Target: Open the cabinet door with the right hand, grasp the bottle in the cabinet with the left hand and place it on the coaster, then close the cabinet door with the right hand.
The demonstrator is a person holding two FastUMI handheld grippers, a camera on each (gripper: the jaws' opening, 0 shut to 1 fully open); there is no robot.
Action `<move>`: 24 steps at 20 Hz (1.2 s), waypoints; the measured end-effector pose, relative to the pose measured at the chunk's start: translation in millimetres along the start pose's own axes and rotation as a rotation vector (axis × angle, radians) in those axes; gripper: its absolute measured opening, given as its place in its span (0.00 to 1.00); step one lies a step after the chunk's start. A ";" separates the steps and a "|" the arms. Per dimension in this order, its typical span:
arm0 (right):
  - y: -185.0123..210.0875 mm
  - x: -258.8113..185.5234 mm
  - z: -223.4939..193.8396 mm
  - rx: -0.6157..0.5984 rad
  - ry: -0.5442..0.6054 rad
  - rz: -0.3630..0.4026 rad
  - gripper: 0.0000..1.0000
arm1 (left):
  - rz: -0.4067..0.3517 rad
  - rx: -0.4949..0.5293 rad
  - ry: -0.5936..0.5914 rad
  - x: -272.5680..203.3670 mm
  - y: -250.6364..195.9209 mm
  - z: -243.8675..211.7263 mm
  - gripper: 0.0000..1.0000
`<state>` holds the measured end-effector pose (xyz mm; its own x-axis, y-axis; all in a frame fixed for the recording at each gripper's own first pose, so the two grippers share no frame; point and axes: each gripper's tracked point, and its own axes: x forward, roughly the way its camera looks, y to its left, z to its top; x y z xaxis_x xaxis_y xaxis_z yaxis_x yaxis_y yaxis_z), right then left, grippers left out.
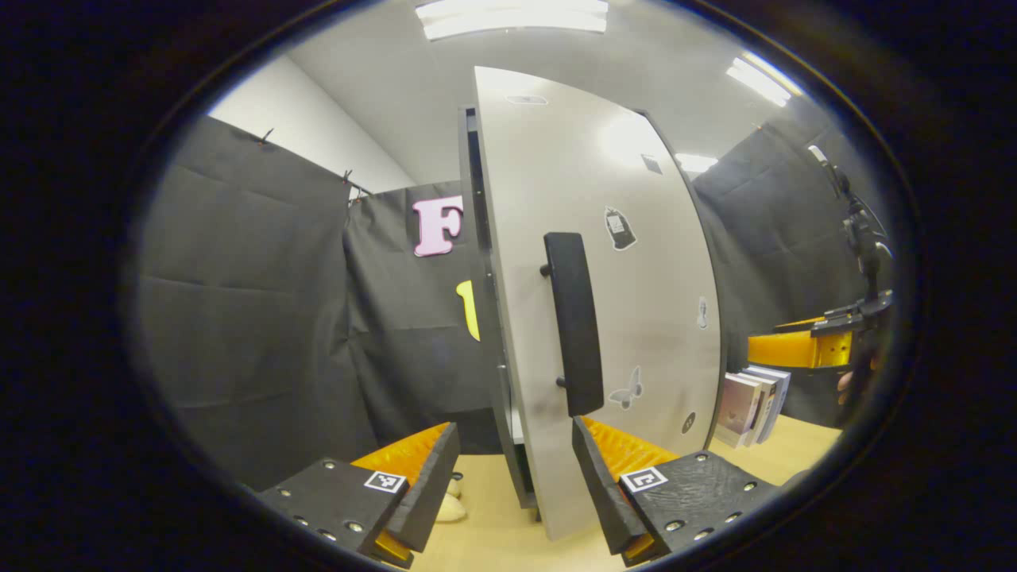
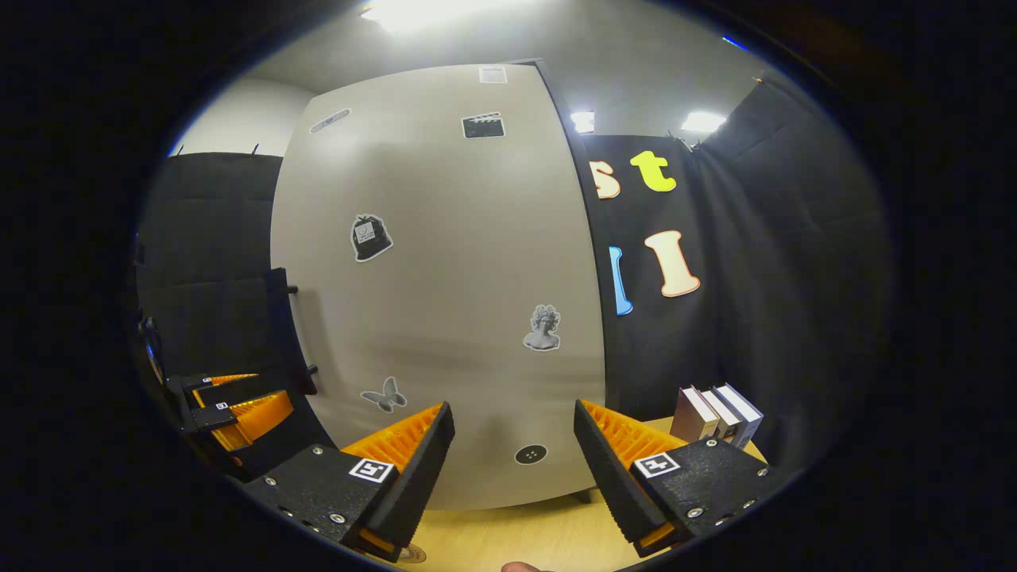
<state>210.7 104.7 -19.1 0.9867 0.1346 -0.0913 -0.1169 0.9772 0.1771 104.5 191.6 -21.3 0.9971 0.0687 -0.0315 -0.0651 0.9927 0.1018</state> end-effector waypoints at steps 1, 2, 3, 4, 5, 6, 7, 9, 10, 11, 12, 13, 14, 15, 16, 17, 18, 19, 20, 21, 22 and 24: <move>-0.2 1.0 -1.8 0.005 0.004 0.000 0.94 | 0.000 -0.019 0.000 0.1 -3.3 0.5 0.83; 0.7 2.2 -2.8 0.011 0.008 0.000 0.94 | 0.006 -0.021 0.005 -1.1 -3.6 -1.4 0.83; 1.6 2.5 -2.2 0.013 0.009 0.001 0.94 | 0.014 -0.014 0.009 -2.2 -1.1 -2.2 0.83; 2.5 1.6 -0.1 0.009 0.003 0.004 0.94 | 0.017 -0.011 0.007 -2.4 1.0 -0.5 0.82; 2.7 0.9 3.3 -0.003 -0.007 0.003 0.94 | 0.018 -0.008 0.004 -0.8 1.2 -0.1 0.87; 0.0 -0.5 6.4 -0.025 -0.018 -0.015 0.94 | 0.024 -0.003 0.001 0.6 2.6 1.0 0.82; -5.5 -2.3 10.2 -0.057 -0.029 -0.048 0.94 | 0.028 0.002 0.003 1.4 4.0 -0.5 0.82; -7.1 -1.1 12.2 -0.078 -0.050 -0.096 0.94 | 0.027 0.000 0.001 1.6 3.0 -0.1 0.87; -1.2 -0.7 11.4 -0.076 -0.053 -0.097 0.94 | 0.024 -0.005 -0.002 2.5 1.1 0.2 0.87; 4.0 -0.3 12.6 -0.085 -0.060 -0.099 0.94 | 0.020 -0.007 -0.001 3.4 -0.5 0.3 0.87; 5.7 -2.6 14.7 -0.103 -0.067 -0.111 0.94 | 0.017 -0.011 0.001 3.8 -1.9 0.4 0.87; 8.4 -4.0 16.7 -0.118 -0.074 -0.122 0.95 | 0.013 -0.018 -0.001 4.2 -4.1 1.3 0.87; 13.9 -2.9 16.3 -0.123 -0.084 -0.121 0.95 | 0.008 -0.027 -0.006 4.5 -6.8 3.2 0.87; 21.0 -2.1 17.1 -0.124 -0.092 -0.115 0.95 | 0.003 -0.034 -0.010 5.8 -9.9 5.1 0.87; 25.2 -0.8 18.1 -0.129 -0.099 -0.111 0.92 | 0.002 -0.034 -0.012 7.0 -12.2 6.7 0.87; 28.7 -0.9 19.4 -0.135 -0.101 -0.110 0.95 | -0.004 -0.035 -0.021 6.7 -13.4 8.5 0.87; 29.5 -1.6 19.8 -0.134 -0.104 -0.111 0.95 | -0.008 -0.031 -0.030 7.2 -15.6 11.4 0.82; 31.9 -1.8 21.0 -0.123 -0.108 -0.105 0.95 | -0.005 -0.024 -0.041 7.1 -15.6 14.4 0.82; 33.6 -1.2 21.4 -0.109 -0.110 -0.101 0.95 | 0.000 -0.021 -0.054 6.5 -14.8 18.1 0.82; 33.8 -1.7 21.7 -0.100 -0.111 -0.101 0.95 | -0.004 -0.029 -0.060 7.1 -17.0 18.6 0.87; 33.2 -1.5 21.1 -0.099 -0.106 -0.103 0.95 | -0.003 -0.048 -0.064 6.6 -19.0 18.9 0.87; 31.1 -4.3 18.5 -0.091 -0.095 -0.119 0.95 | 0.015 -0.061 -0.057 5.0 -21.6 18.9 0.87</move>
<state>204.9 131.4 5.0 0.9999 0.0052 -0.0127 -0.0041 0.9967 0.0811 111.6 168.6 -4.9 0.9965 0.0793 0.0260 -0.0804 0.9959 0.0410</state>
